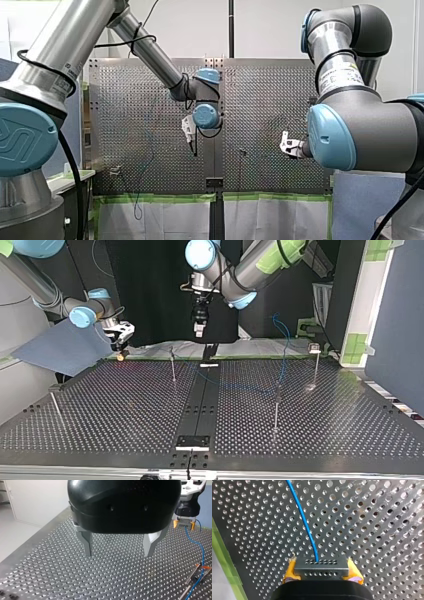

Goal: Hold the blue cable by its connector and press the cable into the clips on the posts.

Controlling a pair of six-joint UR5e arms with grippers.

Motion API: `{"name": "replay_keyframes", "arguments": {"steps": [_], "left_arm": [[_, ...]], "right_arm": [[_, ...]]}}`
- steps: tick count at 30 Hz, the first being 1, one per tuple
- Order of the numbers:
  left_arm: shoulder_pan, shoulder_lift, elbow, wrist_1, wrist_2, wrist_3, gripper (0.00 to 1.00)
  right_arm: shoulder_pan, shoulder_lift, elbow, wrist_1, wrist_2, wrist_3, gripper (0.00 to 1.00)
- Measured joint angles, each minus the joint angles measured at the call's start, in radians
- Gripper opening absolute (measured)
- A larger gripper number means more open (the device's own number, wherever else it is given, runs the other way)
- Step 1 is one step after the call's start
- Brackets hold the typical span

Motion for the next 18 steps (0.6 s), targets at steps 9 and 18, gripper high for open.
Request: {"name": "replay_keyframes", "arguments": {"steps": [9, 18], "left_arm": [[-0.005, 0.086, -0.086, -0.007, -0.013, -0.001, 1.0], [0.008, 0.179, -0.179, 0.009, -0.013, 0.002, 1.0]], "right_arm": [[-0.004, -0.063, 0.004, 0.019, 0.013, -0.01, 0.0], [-0.006, -0.112, 0.006, 0.023, 0.027, -0.017, 0.0]]}}
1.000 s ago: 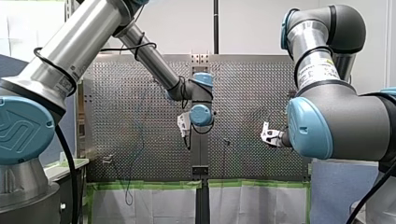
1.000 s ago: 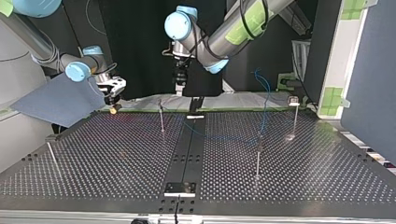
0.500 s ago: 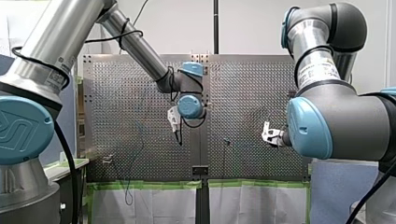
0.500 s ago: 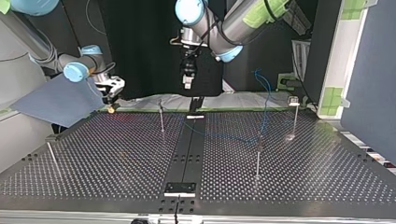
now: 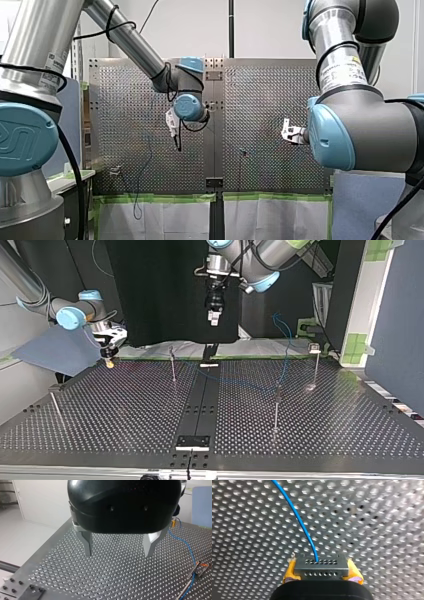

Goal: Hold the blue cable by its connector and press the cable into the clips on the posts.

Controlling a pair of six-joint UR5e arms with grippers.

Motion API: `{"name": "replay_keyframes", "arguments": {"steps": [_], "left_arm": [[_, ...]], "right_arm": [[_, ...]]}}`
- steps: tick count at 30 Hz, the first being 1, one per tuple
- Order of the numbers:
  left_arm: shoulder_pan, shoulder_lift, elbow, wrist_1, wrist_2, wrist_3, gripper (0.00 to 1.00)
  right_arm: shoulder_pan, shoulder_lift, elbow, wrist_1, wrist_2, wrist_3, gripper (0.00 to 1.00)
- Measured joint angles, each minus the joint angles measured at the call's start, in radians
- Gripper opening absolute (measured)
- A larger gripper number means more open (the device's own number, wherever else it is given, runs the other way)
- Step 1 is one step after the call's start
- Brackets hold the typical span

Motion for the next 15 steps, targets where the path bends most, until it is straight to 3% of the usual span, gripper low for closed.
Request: {"name": "replay_keyframes", "arguments": {"steps": [9, 15], "left_arm": [[-0.001, 0.083, -0.083, 0.001, 0.01, -0.002, 1.0], [-0.009, 0.147, -0.148, 0.001, 0.013, 0.005, 1.0]], "right_arm": [[0.017, -0.076, 0.008, -0.001, 0.023, -0.04, 0.0], [0.036, -0.114, 0.013, -0.003, 0.023, -0.05, 0.0]]}}
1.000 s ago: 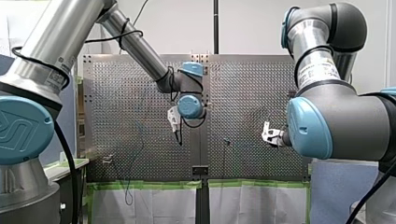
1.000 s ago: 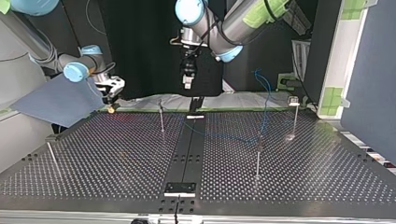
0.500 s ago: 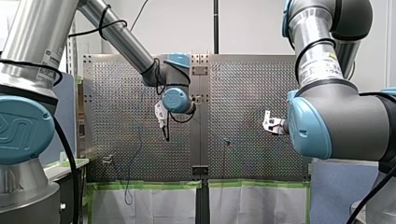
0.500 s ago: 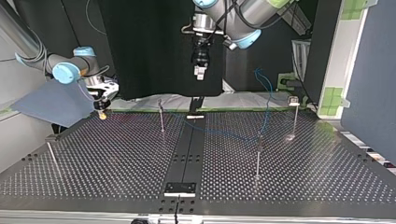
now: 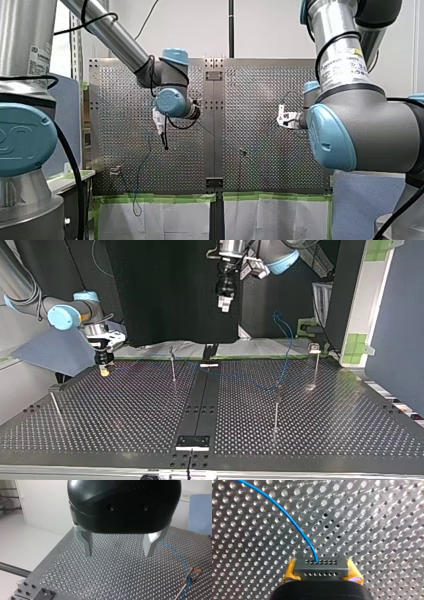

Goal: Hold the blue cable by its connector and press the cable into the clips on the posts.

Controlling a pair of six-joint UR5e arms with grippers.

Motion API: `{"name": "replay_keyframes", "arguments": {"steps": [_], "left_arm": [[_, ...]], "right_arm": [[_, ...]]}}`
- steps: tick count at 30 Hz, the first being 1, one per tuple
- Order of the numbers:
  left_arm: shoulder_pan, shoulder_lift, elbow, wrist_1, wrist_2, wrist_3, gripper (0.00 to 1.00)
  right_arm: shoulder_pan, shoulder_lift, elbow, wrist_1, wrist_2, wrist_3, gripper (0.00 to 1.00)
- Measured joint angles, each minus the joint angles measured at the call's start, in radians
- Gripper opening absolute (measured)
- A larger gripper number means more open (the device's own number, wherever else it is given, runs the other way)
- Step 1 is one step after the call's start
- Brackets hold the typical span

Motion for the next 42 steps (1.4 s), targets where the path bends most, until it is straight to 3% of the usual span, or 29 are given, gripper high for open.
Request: {"name": "replay_keyframes", "arguments": {"steps": [9, 42], "left_arm": [[-0.003, 0.071, -0.07, -0.014, -0.005, 0.005, 1.0], [-0.003, 0.075, -0.075, -0.016, -0.006, 0.005, 1.0]], "right_arm": [[0.002, -0.005, 0.005, -0.002, -0.004, 0.004, 0.0], [0.002, -0.005, 0.005, -0.002, -0.004, 0.004, 0.0]]}}
